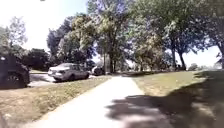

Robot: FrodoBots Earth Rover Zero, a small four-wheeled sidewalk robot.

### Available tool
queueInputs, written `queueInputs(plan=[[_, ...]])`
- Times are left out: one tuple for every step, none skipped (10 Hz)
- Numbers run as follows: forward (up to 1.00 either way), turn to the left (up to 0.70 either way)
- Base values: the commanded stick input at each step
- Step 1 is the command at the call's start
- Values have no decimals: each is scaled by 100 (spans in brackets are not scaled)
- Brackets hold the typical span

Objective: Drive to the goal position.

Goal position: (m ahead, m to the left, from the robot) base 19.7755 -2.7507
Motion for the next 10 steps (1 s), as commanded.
queueInputs(plan=[[85,-3],[85,-3],[85,-3],[85,-3],[85,-3],[85,-3],[85,-3],[85,-3],[85,-3],[85,-3]])
